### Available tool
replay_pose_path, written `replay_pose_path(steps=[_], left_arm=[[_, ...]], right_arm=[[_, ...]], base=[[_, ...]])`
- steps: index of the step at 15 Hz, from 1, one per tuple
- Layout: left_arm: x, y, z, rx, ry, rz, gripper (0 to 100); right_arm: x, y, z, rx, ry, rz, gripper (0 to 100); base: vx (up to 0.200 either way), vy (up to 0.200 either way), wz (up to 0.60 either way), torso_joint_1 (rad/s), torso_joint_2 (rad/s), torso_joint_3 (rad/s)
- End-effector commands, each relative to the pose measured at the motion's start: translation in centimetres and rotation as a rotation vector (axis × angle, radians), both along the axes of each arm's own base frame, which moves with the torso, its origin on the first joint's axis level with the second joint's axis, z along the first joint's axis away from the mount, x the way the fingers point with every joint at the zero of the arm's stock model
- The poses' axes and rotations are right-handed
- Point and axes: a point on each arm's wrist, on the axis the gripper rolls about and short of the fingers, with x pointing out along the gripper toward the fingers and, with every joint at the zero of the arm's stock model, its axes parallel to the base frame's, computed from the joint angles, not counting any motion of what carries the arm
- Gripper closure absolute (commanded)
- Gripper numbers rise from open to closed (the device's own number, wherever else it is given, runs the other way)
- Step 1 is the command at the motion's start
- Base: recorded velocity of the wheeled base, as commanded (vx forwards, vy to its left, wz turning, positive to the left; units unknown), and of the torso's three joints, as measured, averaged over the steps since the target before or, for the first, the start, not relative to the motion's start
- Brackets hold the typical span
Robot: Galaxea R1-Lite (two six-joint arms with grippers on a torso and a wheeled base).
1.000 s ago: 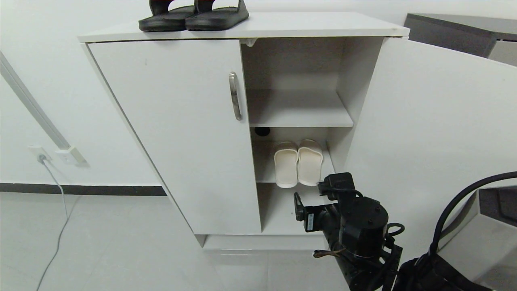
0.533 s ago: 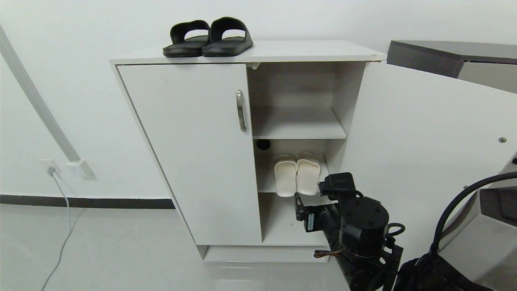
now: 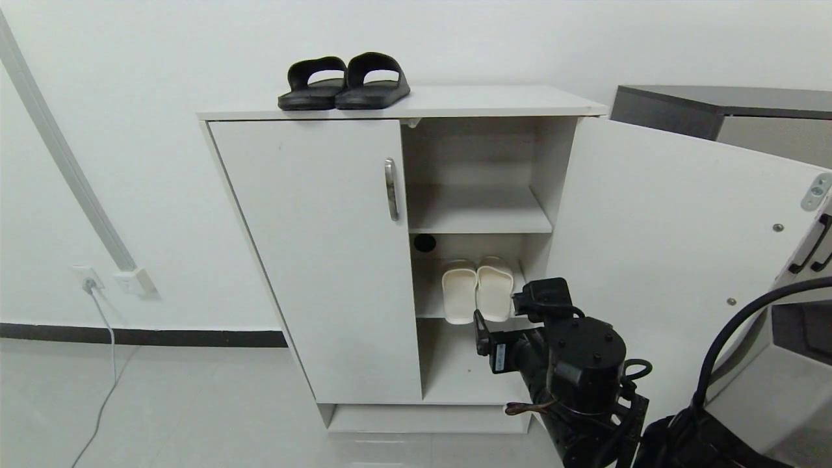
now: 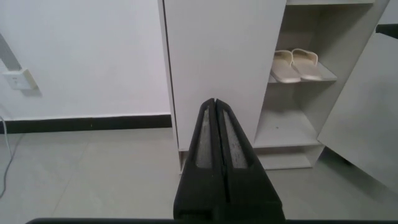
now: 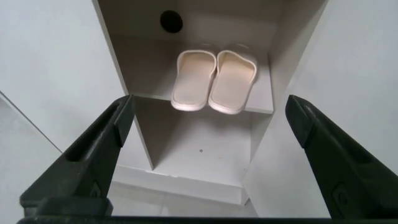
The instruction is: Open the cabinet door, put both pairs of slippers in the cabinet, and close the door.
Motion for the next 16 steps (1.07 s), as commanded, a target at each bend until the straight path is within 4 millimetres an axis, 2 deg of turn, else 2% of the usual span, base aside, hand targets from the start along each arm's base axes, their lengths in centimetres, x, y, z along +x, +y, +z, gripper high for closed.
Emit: replay_pose_path(steps=[1,16], left_arm=[[0.01,0.00,0.00,0.000,0.001,0.001,100],[0.01,0.00,0.00,0.000,0.001,0.001,100]], right_arm=[[0.02,0.02,-0.12,-0.002,0.002,0.000,0],[0.04,-0.59,-0.35,-0.027,0.001,-0.002,0]], base=[[0.000,0.200,0.00,0.002,0.00,-0.002],[0.000,0.200,0.00,0.003,0.00,0.003]])
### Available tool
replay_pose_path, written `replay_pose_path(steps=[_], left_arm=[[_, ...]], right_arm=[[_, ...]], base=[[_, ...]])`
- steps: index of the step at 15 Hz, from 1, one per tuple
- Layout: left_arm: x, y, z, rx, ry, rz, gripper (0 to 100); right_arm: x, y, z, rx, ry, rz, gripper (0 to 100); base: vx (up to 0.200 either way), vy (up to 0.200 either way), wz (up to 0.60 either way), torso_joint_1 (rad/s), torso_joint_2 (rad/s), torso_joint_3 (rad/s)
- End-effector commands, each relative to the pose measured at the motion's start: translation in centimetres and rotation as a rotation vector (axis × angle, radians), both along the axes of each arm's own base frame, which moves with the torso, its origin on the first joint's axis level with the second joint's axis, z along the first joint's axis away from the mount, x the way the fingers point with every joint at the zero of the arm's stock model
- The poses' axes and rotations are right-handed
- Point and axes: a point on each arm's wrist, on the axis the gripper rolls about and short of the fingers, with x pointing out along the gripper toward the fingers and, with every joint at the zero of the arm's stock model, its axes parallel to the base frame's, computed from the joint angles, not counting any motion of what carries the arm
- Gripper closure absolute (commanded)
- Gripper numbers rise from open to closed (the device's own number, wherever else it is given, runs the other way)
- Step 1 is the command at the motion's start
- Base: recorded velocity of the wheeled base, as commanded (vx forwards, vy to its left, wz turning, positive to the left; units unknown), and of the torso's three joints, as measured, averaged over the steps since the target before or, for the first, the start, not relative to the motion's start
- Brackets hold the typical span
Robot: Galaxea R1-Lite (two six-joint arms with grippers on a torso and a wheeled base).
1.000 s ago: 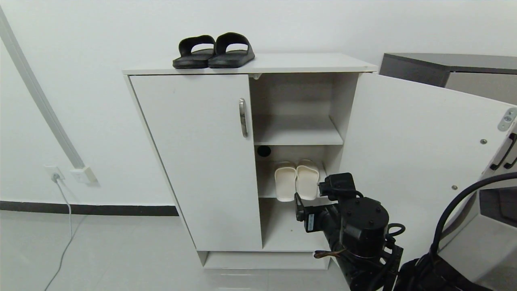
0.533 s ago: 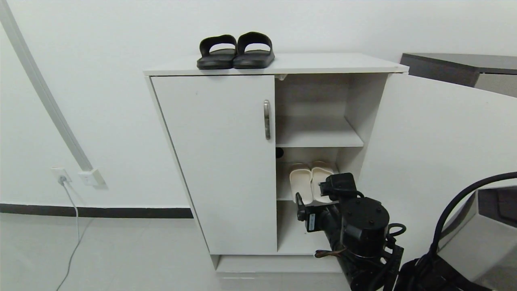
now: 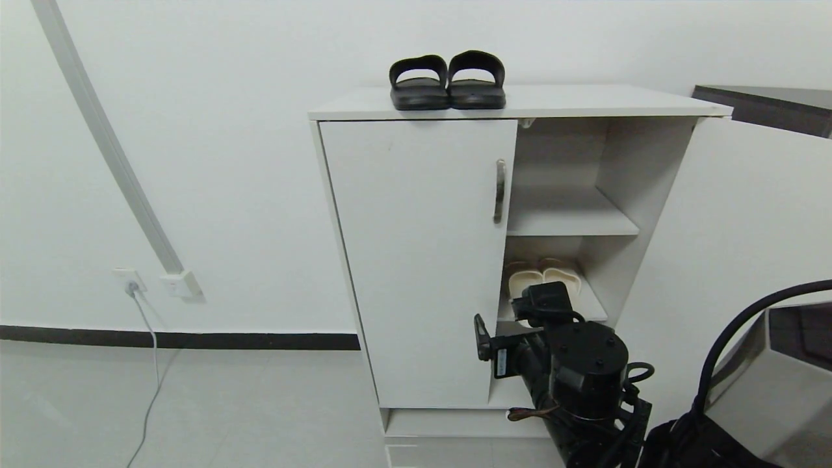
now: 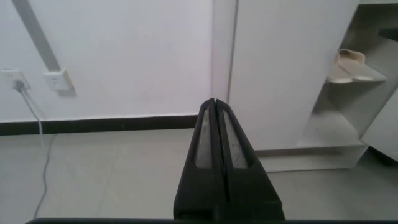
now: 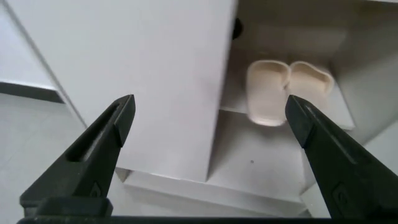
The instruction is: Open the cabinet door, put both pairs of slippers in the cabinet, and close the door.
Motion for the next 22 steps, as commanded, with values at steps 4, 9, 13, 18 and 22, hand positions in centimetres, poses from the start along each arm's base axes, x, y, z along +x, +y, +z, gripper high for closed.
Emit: replay_pose_path(steps=[4,9,13,18,22], left_arm=[[0.01,0.00,0.00,-0.002,0.001,0.001,100],[0.01,0.01,0.00,-0.003,0.001,0.003,100],[0.01,0.01,0.00,-0.003,0.001,0.003,100],[0.01,0.01,0.00,-0.003,0.001,0.003,100],[0.01,0.01,0.00,-0.003,0.001,0.003,100]], right_arm=[[0.26,-0.55,-0.07,-0.005,-0.016,-0.012,0],[0.30,-0.59,-0.29,-0.009,-0.011,-0.013,0],[0.33,-0.62,-0.27,-0.008,-0.012,-0.013,0],[0.30,-0.59,-0.29,-0.011,-0.011,-0.013,0],[0.30,-0.59,-0.29,-0.011,-0.011,-0.013,0]], base=[[0.000,0.000,0.00,0.000,0.00,0.000],[0.000,0.000,0.00,0.000,0.00,0.000],[0.000,0.000,0.00,0.000,0.00,0.000],[0.000,0.000,0.00,0.000,0.00,0.000],[0.000,0.000,0.00,0.000,0.00,0.000]])
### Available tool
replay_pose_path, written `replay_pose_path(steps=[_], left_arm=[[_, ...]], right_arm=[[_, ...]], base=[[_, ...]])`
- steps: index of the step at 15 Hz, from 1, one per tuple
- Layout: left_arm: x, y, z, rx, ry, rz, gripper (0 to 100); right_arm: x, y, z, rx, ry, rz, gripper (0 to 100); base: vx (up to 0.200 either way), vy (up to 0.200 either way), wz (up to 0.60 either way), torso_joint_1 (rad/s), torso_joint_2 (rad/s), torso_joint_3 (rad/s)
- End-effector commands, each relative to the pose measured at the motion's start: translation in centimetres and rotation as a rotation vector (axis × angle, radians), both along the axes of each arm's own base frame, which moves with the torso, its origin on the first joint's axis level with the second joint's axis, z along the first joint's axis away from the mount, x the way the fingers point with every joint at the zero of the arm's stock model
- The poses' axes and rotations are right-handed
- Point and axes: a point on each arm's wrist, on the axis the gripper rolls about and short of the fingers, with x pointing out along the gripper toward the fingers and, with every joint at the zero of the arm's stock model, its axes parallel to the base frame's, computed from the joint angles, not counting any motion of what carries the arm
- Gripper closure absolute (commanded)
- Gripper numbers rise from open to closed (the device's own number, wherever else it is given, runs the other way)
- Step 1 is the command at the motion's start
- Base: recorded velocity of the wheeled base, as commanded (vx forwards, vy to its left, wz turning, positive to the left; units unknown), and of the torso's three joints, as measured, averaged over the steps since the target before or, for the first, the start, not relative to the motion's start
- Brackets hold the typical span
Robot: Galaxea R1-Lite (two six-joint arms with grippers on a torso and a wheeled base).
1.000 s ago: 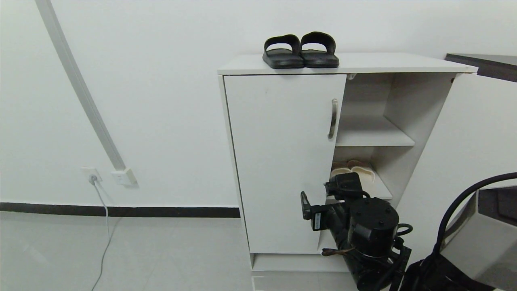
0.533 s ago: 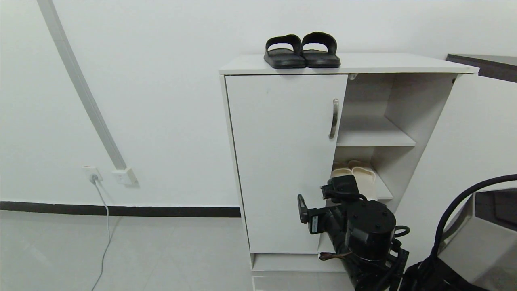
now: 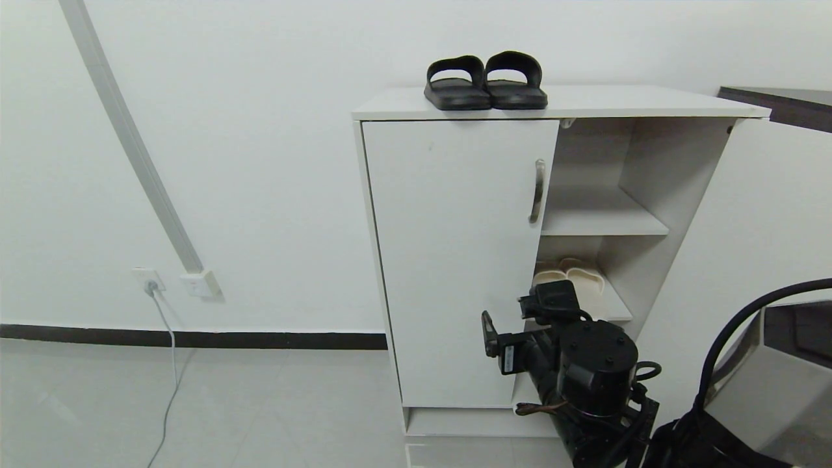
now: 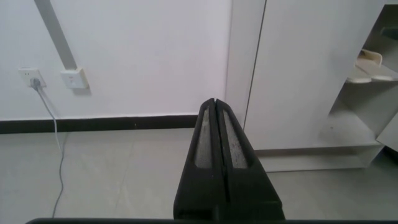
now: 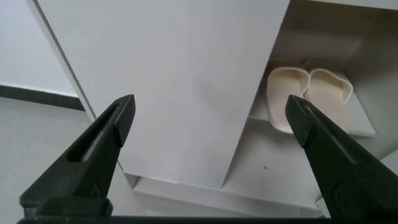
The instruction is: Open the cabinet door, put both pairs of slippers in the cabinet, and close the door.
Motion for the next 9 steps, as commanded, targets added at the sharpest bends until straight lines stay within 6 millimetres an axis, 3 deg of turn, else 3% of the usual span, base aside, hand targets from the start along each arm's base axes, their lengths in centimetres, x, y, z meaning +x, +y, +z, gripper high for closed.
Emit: replay_pose_path(steps=[1,9], left_arm=[[0.01,0.00,0.01,0.000,0.001,0.000,100],[0.01,0.00,0.01,0.000,0.001,-0.001,100]], right_arm=[[0.01,0.03,-0.09,-0.001,0.001,0.000,0],[0.01,0.02,-0.31,-0.009,0.006,0.000,0]], base=[[0.000,0.000,0.00,0.007,-0.12,-0.149],[0.000,0.000,0.00,0.066,-0.40,-0.339]])
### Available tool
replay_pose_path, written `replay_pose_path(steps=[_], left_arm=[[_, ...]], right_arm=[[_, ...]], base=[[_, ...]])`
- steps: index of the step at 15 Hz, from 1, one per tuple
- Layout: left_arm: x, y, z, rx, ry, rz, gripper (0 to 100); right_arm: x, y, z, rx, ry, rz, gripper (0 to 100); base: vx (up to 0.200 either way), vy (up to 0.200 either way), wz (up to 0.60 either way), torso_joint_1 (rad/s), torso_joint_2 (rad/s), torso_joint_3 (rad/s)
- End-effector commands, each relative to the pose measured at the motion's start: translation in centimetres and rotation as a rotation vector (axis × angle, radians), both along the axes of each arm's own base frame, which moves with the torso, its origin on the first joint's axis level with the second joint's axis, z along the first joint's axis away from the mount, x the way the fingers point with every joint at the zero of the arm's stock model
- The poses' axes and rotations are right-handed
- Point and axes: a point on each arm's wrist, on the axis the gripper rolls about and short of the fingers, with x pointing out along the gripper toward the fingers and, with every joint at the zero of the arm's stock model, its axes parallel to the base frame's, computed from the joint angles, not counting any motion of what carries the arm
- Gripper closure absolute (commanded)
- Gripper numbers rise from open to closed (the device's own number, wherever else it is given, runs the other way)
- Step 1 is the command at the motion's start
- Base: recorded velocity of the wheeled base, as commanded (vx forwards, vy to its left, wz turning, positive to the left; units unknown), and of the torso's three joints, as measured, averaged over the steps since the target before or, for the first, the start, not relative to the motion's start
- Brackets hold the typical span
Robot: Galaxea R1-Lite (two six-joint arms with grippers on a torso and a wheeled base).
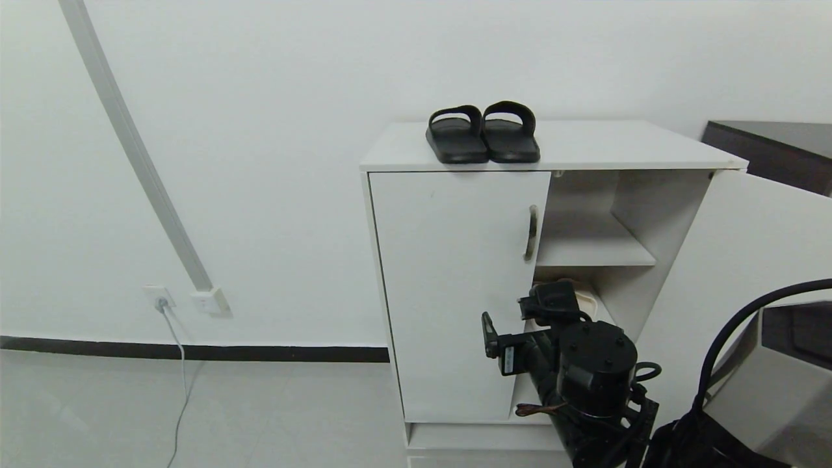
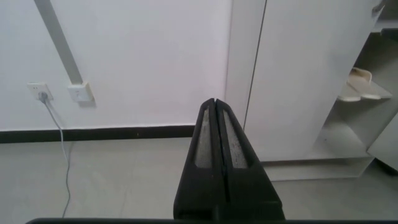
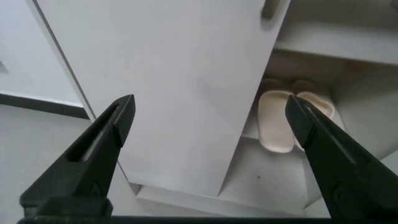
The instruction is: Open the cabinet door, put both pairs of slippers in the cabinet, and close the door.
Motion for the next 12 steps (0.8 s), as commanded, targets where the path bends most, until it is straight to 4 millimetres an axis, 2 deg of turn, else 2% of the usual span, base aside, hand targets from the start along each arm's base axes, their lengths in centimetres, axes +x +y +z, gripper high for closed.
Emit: replay_pose_path(steps=[1,12], left_arm=[[0.01,0.00,0.00,0.000,0.002,0.001,100],[0.01,0.00,0.00,0.000,0.002,-0.001,100]], right_arm=[[0.01,0.07,-0.21,-0.005,0.004,0.001,0],[0.02,0.08,-0.26,-0.005,0.005,0.001,0]], base=[[0.000,0.000,0.00,0.119,-0.46,-0.339],[0.000,0.000,0.00,0.168,-0.49,-0.326]])
